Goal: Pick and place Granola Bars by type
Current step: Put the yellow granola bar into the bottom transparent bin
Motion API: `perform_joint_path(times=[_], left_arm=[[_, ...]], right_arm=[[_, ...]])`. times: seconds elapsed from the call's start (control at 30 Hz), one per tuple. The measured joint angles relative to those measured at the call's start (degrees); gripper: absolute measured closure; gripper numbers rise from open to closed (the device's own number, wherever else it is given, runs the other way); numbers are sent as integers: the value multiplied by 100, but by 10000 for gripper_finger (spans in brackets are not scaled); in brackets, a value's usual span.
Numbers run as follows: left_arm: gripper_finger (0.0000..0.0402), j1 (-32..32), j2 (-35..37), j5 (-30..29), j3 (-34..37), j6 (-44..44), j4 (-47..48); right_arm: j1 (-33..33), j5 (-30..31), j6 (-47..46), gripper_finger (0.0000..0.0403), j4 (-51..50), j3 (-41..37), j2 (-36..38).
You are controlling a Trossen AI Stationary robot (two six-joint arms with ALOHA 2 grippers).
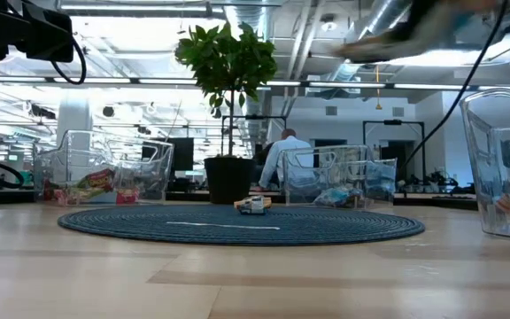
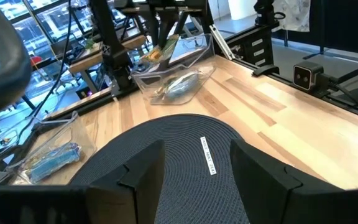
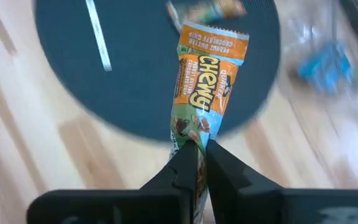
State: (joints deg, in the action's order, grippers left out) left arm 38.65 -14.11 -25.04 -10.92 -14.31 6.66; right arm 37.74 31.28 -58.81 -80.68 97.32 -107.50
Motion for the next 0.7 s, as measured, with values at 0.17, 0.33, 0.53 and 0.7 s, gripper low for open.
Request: perform_joint_path(times=[0.17, 0.33, 0.53, 0.7], left_arm=[[224, 0, 0, 0, 0, 0, -2], [224, 0, 0, 0, 0, 0, -7], [224, 0, 0, 0, 2, 2, -15], [224, 0, 0, 0, 2, 0, -15]], right_arm=[[811, -299, -1544, 386, -725, -2, 0], [1501, -303, -2557, 388, -735, -19, 0], [1758, -700, -3471, 386, -838, -392, -2], [1723, -1268, -3865, 383, -891, -813, -4]])
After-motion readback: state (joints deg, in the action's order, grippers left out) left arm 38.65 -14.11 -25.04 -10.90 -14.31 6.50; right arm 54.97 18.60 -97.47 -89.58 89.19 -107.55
